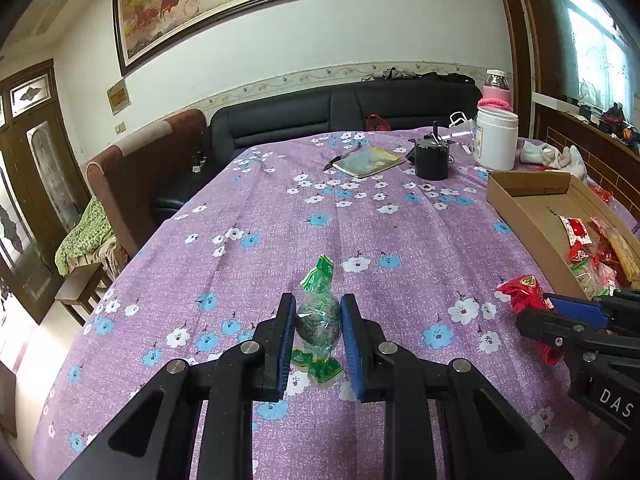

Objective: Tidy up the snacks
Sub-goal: 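Hold the green candy and red snack bar above the table, then carry the green candy and red snack bar over the cardboard tray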

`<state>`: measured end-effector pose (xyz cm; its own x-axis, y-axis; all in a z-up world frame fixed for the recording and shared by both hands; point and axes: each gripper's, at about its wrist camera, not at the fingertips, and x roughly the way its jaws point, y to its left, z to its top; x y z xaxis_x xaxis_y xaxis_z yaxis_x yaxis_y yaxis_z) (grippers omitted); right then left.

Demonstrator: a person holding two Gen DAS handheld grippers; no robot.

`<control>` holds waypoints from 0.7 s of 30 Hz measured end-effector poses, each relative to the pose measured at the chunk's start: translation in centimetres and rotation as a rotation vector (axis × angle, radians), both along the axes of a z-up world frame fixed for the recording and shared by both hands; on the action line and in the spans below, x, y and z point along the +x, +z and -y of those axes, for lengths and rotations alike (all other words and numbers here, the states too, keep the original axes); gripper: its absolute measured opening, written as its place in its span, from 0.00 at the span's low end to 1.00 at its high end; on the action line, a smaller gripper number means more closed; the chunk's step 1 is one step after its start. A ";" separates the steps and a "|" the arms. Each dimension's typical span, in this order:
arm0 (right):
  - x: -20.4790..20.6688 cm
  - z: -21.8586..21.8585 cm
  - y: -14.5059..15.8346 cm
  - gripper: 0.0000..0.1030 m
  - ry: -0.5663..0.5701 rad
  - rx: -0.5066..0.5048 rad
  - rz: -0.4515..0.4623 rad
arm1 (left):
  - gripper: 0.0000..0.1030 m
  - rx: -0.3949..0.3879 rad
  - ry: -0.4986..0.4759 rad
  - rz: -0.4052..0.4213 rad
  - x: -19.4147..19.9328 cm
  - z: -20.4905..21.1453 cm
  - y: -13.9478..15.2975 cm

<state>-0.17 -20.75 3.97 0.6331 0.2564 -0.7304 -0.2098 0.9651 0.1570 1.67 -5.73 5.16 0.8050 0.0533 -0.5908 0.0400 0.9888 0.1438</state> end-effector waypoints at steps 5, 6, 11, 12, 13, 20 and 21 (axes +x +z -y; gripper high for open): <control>0.0 0.0 0.0 0.18 0.001 0.001 0.000 | 0.23 0.002 0.000 0.002 0.0 0.0 0.0; 0.0 0.0 0.0 0.18 0.000 0.000 0.001 | 0.23 0.002 0.001 0.002 0.0 0.0 0.0; 0.2 0.4 0.1 0.19 -0.019 0.001 -0.005 | 0.23 -0.002 -0.007 0.003 -0.2 0.1 0.0; 0.2 0.5 0.1 0.19 -0.023 0.003 -0.006 | 0.23 -0.004 -0.012 -0.001 -0.1 0.2 0.0; 0.2 0.7 0.3 0.19 -0.030 0.007 -0.004 | 0.23 -0.005 -0.015 -0.004 -0.1 0.3 0.0; -1.0 3.5 2.5 0.19 -0.079 0.064 0.042 | 0.23 -0.033 -0.053 -0.031 -0.3 1.2 0.3; -1.3 4.4 2.8 0.19 -0.095 0.071 0.052 | 0.23 -0.038 -0.060 -0.040 -0.4 1.4 0.4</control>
<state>-1.47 -25.16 6.82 0.6937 0.2435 -0.6779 -0.1276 0.9678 0.2171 1.27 -7.13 5.59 0.7821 -0.0172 -0.6229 0.1042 0.9892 0.1035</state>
